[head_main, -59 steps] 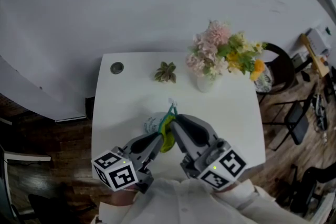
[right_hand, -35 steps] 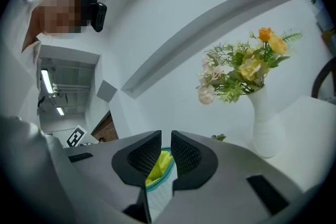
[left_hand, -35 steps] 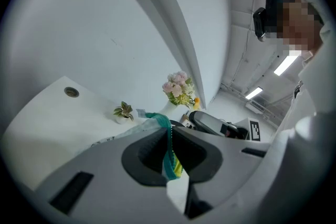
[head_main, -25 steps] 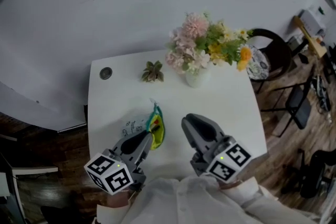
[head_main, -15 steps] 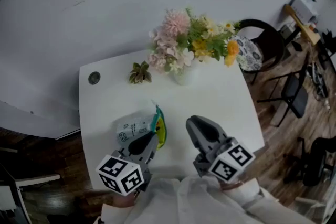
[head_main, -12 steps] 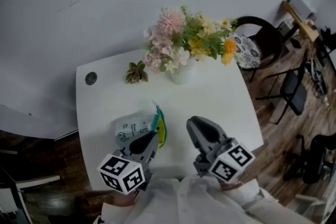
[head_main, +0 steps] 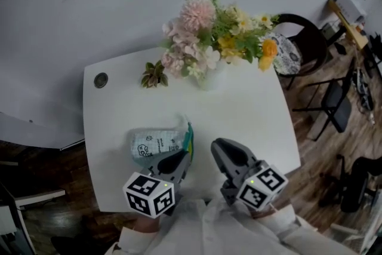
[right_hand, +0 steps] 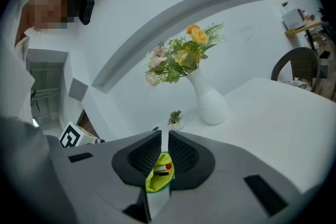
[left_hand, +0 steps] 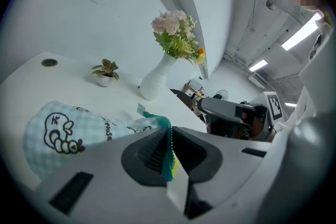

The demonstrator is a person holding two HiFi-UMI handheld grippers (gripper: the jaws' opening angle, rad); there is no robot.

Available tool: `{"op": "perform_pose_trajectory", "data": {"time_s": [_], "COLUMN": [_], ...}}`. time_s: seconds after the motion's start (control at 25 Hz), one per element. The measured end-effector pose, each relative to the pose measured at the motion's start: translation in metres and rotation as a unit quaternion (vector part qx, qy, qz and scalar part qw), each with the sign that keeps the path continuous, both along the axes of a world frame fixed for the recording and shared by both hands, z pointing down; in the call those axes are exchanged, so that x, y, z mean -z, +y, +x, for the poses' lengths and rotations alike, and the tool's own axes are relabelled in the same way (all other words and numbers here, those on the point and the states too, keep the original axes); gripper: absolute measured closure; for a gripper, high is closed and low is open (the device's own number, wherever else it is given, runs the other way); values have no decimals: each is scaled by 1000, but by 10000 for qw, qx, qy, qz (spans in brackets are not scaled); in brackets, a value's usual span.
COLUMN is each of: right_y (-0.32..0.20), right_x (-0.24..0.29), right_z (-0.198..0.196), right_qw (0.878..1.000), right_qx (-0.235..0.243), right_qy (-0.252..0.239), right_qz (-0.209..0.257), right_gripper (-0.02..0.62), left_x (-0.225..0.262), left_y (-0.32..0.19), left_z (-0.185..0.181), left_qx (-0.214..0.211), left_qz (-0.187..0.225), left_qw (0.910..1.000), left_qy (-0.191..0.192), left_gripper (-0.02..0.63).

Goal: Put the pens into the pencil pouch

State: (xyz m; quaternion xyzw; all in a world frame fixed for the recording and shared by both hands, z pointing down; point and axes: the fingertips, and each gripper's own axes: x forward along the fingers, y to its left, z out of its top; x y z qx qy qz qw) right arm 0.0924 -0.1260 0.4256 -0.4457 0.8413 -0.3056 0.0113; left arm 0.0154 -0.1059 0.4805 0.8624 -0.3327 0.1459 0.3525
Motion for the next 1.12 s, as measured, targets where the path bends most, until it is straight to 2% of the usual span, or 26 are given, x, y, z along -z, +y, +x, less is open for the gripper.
{"op": "perform_pose_trajectory", "data": {"time_s": [0.32, 0.6, 0.76, 0.96, 1.12], "right_y": [0, -3, -2, -1, 2], "right_x": [-11, -13, -12, -13, -12], "right_z": [-12, -15, -14, -7, -4], "right_qw": [9978, 9951, 9926, 9912, 9870], "right_qx": [638, 968, 1194, 1299, 1565], "right_qy": [88, 114, 219, 238, 335], "right_qz": [-123, -143, -74, -108, -124], "right_gripper": [554, 554, 554, 554, 554], "left_x": [-23, -28, -32, -35, -23], "left_y": [13, 14, 19, 25, 24], "left_z": [10, 12, 14, 14, 11], "left_qx": [59, 126, 52, 31, 72], "left_qz": [-252, -131, -199, -226, -54], "left_qw": [9997, 9996, 9991, 9987, 9991], "left_qy": [-52, -225, -359, -447, -426], "left_gripper": [575, 575, 574, 520, 509]}}
